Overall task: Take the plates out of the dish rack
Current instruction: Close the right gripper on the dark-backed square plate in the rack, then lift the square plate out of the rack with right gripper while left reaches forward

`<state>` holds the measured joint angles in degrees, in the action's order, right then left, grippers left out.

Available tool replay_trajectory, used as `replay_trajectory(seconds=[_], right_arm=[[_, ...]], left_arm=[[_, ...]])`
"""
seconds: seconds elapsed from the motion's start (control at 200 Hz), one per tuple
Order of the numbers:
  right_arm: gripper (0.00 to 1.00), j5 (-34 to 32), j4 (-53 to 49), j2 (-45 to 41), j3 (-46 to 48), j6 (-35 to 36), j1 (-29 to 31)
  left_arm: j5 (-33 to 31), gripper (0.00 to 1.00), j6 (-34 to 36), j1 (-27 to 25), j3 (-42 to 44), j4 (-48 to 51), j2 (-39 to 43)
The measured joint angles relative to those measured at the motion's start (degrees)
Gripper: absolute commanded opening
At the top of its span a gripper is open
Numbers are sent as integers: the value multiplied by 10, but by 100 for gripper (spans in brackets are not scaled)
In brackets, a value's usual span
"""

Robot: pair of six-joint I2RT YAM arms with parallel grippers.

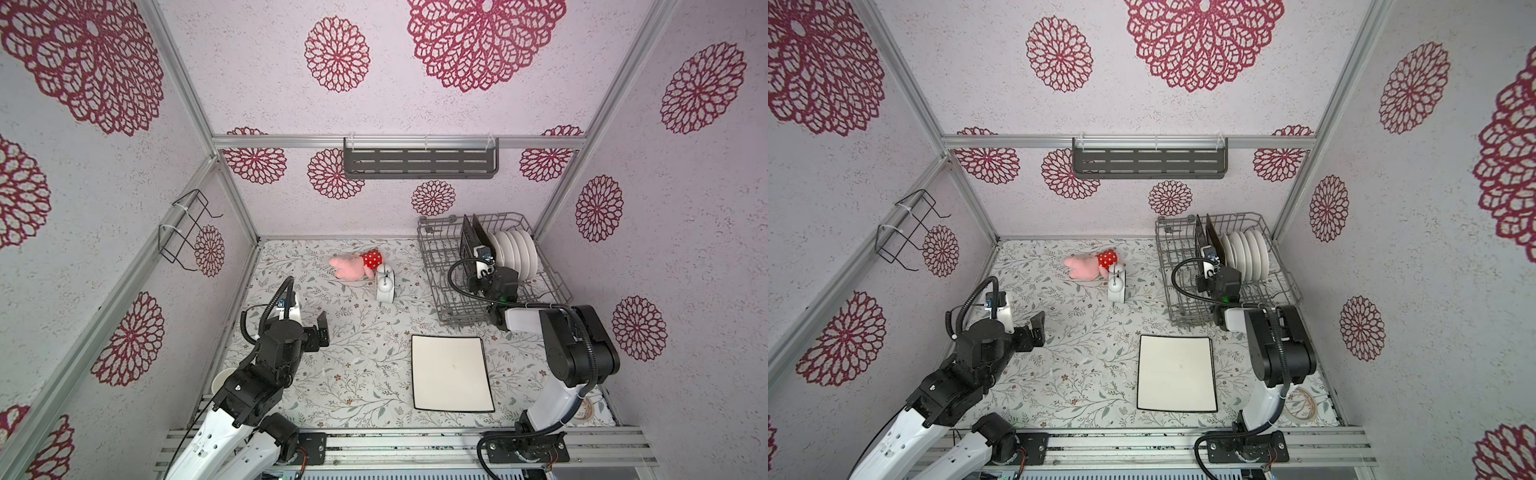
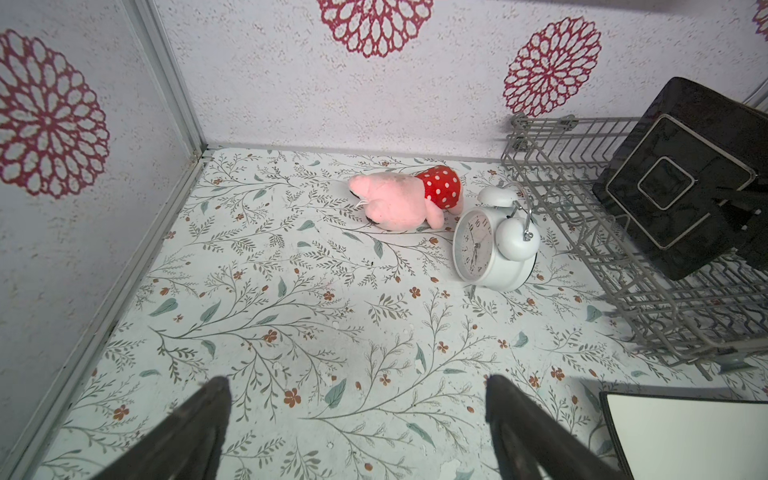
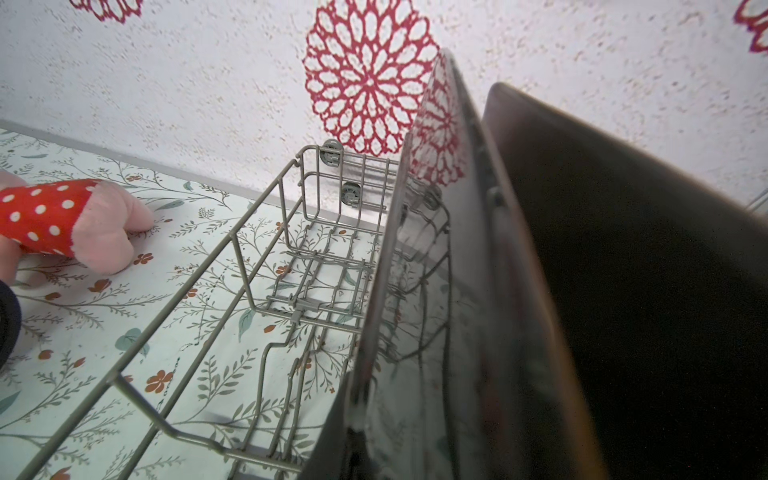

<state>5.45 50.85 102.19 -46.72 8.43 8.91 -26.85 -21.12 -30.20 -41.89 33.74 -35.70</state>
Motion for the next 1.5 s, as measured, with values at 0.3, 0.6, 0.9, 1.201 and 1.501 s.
replay_trajectory(seconds=[0.3,0.6,0.9,1.201,1.501], right_arm=[[10,24,7,2,0,-5,-12],[7,26,-6,-1,-5,-3,-12],[5,22,-68,-40,-5,10,-9],[4,18,-150,-102,-5,22,4],[2,19,-207,-202,-5,42,43]], left_arm=[[14,97,-2,12,10,-3,3],[29,97,-4,19,25,-6,13],[43,97,-12,20,25,-7,48],[64,100,-16,21,25,-3,99],[127,98,-16,21,-18,14,92]])
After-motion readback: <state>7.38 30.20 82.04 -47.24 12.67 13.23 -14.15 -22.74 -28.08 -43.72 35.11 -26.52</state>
